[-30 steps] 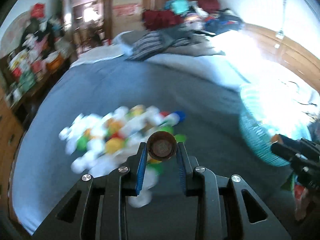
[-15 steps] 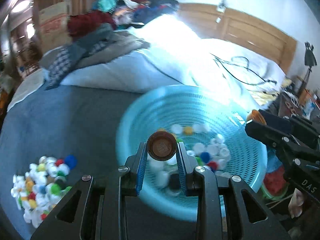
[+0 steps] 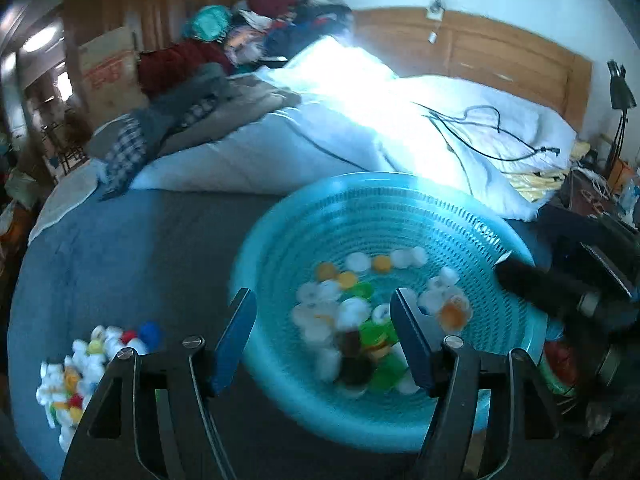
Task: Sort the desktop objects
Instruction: 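Carry the brown and orange caps over the blue basket and open both tools, then grasp a white QR-code cap from the pile with the left tool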
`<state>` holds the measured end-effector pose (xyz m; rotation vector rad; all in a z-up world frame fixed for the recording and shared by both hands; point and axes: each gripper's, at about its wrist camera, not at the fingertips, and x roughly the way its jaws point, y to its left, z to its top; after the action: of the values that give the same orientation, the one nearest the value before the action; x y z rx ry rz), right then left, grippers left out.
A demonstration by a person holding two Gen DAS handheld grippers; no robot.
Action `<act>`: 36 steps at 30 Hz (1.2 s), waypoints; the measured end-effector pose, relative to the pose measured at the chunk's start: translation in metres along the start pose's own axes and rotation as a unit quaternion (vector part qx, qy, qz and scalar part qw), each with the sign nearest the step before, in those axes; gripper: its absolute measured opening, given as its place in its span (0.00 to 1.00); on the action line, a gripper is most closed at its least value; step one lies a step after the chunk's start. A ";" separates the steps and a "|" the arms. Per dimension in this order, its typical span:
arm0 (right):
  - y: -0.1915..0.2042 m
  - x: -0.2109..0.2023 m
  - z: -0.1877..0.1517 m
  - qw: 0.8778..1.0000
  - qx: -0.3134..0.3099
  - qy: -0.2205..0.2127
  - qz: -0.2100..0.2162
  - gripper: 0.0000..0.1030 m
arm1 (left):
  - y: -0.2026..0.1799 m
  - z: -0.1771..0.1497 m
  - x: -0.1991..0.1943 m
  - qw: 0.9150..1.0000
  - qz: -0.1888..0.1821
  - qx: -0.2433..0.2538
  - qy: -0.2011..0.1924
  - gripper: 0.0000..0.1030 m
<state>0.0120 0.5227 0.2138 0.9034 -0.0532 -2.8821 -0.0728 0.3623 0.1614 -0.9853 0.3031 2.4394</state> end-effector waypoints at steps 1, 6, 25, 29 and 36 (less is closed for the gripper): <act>0.003 -0.002 -0.002 1.000 0.006 -0.002 0.015 0.89 | 0.014 -0.012 -0.007 1.000 0.011 -0.006 -0.005 0.61; 0.038 -0.003 -0.021 0.997 0.010 -0.005 0.082 0.89 | 0.111 -0.102 -0.047 0.994 0.079 -0.074 -0.009 0.61; 0.133 0.019 -0.057 0.987 -0.046 0.063 0.142 0.88 | 0.214 -0.248 -0.017 0.975 0.117 -0.167 0.084 0.60; 0.163 0.025 -0.063 0.982 -0.069 0.078 0.156 0.81 | 0.221 -0.252 -0.031 0.975 0.121 -0.175 0.071 0.24; 0.253 0.051 -0.080 0.965 -0.141 0.094 0.200 0.69 | 0.277 -0.269 -0.071 0.947 0.159 -0.279 0.014 0.24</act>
<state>0.0426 0.2652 0.1370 0.9750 0.1697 -2.3488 -0.0130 -0.0003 0.0246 -1.2808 -0.2631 2.8858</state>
